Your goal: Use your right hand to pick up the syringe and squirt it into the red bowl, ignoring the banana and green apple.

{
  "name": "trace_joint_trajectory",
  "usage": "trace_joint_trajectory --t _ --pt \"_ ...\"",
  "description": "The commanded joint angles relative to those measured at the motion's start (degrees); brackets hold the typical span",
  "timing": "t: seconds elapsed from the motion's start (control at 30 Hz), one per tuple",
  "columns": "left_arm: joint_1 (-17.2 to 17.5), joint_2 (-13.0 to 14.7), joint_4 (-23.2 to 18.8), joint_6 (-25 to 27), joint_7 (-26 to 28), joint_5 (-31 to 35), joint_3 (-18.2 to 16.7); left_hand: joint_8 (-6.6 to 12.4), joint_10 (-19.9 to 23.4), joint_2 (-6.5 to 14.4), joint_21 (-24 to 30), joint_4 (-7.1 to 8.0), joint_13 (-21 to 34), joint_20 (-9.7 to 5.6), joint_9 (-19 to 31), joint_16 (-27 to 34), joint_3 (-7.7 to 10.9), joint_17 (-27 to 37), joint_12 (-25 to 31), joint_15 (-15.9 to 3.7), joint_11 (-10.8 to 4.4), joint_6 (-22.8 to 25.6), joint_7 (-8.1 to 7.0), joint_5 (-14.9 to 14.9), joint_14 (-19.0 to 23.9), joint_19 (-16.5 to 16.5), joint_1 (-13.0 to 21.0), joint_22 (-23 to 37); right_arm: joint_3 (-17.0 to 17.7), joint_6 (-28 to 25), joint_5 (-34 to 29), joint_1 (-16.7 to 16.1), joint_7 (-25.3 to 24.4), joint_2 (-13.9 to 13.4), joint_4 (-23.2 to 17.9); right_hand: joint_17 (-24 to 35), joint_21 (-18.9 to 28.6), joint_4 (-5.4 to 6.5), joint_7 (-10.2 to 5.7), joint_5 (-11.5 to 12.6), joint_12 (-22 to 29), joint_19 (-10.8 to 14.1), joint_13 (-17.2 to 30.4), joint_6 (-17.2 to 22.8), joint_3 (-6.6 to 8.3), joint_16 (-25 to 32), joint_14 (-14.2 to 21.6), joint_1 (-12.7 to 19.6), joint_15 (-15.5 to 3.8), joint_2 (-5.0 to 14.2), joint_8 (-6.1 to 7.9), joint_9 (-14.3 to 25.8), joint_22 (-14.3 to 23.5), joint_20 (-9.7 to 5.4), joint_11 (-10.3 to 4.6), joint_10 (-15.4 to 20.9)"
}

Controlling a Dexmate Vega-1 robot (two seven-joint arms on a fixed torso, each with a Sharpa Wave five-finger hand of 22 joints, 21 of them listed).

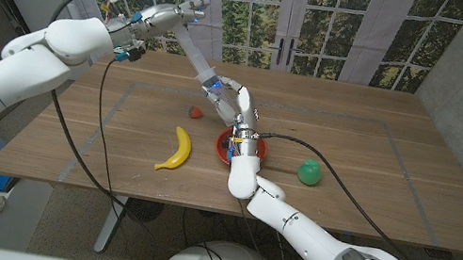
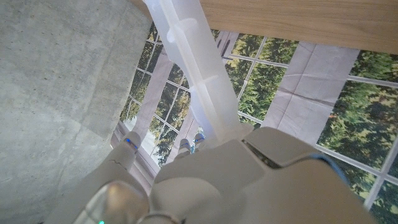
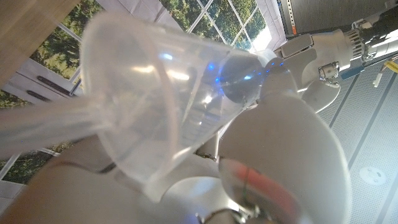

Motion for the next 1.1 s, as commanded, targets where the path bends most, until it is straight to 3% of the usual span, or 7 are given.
trace_joint_trajectory --t 0.03,0.43,1.1 --pt "-4.1 -1.8 3.8 -2.1 -9.3 -5.7 2.6 -0.15 -2.4 3.6 0.2 0.29 0.2 -3.13 0.1 0.2 0.07 0.1 0.1 -4.35 -0.13 -0.9 0.27 0.5 -4.9 0.2 -0.4 0.2 0.5 0.5 0.7 -1.0 1.5 0.0 -1.0 0.1 0.4 0.05 -12.33 0.2 -0.1 -0.3 0.1 12.8 -0.17 0.2 0.5 7.7 -8.56 8.47 -0.09 0.1 0.0 -6.9 -6.75 7.1" --pt "-7.3 0.3 0.4 3.2 -12.0 -3.1 4.8 0.01 -2.7 3.1 0.2 0.15 0.2 -3.24 0.1 0.1 -0.1 0.0 0.1 -4.13 0.03 -1.1 0.54 0.5 -5.2 0.1 -0.2 0.2 0.5 1.5 1.1 -1.2 2.5 0.5 -0.4 0.1 0.6 0.08 -12.36 0.2 -0.3 -0.4 0.2 12.8 -0.49 0.1 0.6 7.8 -8.61 8.58 -0.29 0.1 -0.1 -6.89 -6.75 7.1" --pt "-4.9 1.7 -2.7 3.5 -11.5 -3.4 4.0 0.15 -3.0 2.8 0.1 0.12 0.2 -3.21 0.1 0.1 -0.28 0.0 0.1 -4.13 0.07 -1.3 0.64 0.6 -5.5 -0.2 -0.1 0.2 0.8 1.8 -0.9 -1.3 0.5 0.3 -1.0 0.2 0.9 0.21 -12.34 0.2 -0.8 -0.5 0.4 12.8 -1.0 0.0 0.8 7.9 -8.55 8.81 -0.59 0.1 -0.1 -6.9 -6.75 7.2"
